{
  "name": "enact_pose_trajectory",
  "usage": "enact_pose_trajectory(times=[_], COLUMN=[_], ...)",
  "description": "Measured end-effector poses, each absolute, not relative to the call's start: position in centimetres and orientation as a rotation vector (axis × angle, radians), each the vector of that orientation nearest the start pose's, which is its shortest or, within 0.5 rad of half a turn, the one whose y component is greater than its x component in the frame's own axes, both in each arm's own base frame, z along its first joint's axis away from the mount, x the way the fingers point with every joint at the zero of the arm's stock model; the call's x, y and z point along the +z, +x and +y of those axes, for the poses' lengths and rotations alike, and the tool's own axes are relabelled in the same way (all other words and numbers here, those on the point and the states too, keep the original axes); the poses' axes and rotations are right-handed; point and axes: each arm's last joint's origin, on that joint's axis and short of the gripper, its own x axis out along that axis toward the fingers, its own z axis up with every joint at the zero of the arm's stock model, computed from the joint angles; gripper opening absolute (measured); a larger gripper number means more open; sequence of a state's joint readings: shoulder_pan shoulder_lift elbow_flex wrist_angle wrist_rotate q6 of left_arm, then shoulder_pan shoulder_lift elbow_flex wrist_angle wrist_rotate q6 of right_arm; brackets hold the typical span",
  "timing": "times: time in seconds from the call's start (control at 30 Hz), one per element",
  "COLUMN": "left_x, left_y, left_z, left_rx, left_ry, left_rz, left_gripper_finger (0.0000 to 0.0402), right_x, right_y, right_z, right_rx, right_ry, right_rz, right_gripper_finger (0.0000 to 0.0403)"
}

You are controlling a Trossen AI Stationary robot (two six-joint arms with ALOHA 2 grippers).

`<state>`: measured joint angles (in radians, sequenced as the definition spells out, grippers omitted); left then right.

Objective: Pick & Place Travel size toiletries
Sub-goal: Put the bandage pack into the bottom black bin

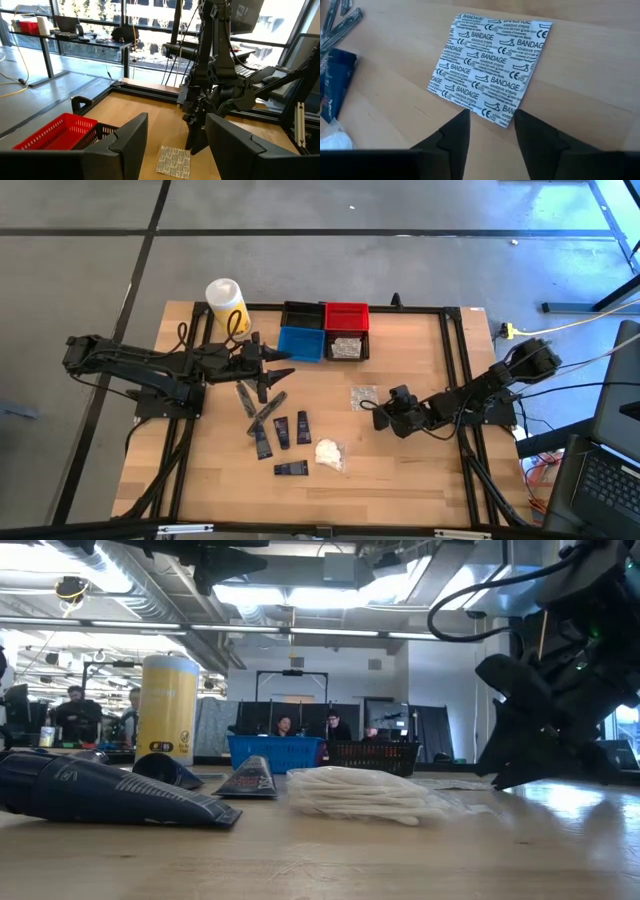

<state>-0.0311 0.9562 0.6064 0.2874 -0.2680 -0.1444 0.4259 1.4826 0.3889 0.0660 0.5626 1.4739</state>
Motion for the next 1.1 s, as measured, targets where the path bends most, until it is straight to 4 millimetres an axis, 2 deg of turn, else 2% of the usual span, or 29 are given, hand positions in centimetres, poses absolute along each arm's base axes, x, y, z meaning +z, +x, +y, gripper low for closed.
enact_pose_trajectory(times=[0.27, 0.6, 1.1], left_x=[28.56, 28.56, 28.56], left_y=[21.41, 21.41, 21.41], left_z=[0.1, 0.1, 0.09], left_rx=[0.241, 0.24, 0.24], left_ry=[-0.134, -0.134, -0.134], left_rz=[0.045, 0.045, 0.045], left_gripper_finger=[0.0196, 0.0196, 0.0196], right_x=[9.63, 9.46, 9.88], right_y=[19.67, 19.46, 19.34], right_z=[7.25, 7.2, 7.15], right_rx=[-0.722, -0.731, -0.693], right_ry=[0.88, 0.865, 0.797], right_rz=[0.618, 0.648, 0.659], right_gripper_finger=[0.0108, 0.0008, 0.0001])
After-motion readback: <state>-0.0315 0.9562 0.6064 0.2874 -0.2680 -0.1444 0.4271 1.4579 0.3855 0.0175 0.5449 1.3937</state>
